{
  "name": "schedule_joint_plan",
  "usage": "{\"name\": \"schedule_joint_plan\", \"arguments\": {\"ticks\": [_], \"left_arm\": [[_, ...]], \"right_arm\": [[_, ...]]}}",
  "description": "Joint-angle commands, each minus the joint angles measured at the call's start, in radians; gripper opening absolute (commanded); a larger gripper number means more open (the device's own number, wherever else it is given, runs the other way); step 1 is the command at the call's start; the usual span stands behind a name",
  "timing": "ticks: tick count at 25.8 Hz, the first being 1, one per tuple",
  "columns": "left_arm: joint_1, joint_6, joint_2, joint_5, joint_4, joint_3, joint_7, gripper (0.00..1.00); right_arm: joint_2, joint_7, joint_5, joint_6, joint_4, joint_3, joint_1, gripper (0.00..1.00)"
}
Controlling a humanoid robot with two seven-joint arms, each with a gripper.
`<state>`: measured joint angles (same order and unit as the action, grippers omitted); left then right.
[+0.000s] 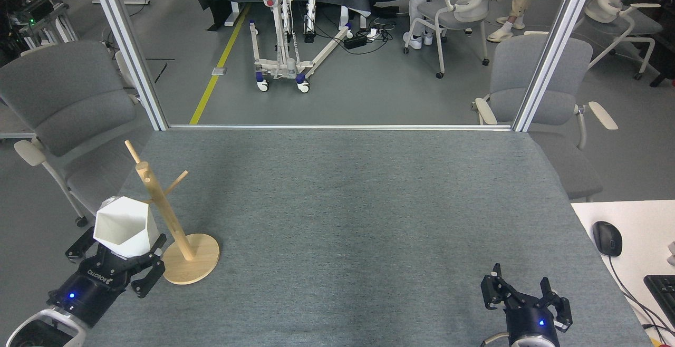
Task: Hang cup on storage rack
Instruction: 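Raise the cup and hook it onto a mug tree peg with left gripper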
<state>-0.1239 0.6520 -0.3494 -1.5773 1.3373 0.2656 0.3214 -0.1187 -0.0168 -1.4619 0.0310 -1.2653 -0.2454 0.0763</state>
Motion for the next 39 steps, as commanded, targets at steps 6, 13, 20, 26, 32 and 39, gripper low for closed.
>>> {"name": "schedule_joint_plan", "arguments": {"ticks": [6,13,20,26,32,39], "left_arm": [[0.060,0.017,0.000,0.000,0.069,0.032,0.002,0.00],[0.056,0.040,-0.002,0.000,0.066,0.026,-0.008,0.00],[0.035,0.049,0.001,-0.006,0.037,0.021,-0.016,0.00],[-0.008,0.051,-0.005,-0.009,-0.013,0.020,-0.016,0.00],[-0.013,0.052,-0.005,-0.010,-0.017,0.017,-0.016,0.00],[-0.010,0.054,-0.006,-0.012,-0.015,0.017,-0.016,0.00]], "right_arm": [[0.001,-0.002,-0.002,0.001,0.001,0.000,0.000,1.00],[0.001,0.000,-0.002,0.001,0.001,0.000,0.000,1.00],[-0.001,0.000,0.000,0.001,0.001,0.000,0.000,1.00],[-0.003,0.000,0.000,0.001,0.001,0.000,0.000,1.00],[-0.004,0.000,0.002,0.001,0.001,0.000,0.000,1.00],[-0.004,0.000,0.002,0.001,0.003,-0.002,0.000,1.00]]}}
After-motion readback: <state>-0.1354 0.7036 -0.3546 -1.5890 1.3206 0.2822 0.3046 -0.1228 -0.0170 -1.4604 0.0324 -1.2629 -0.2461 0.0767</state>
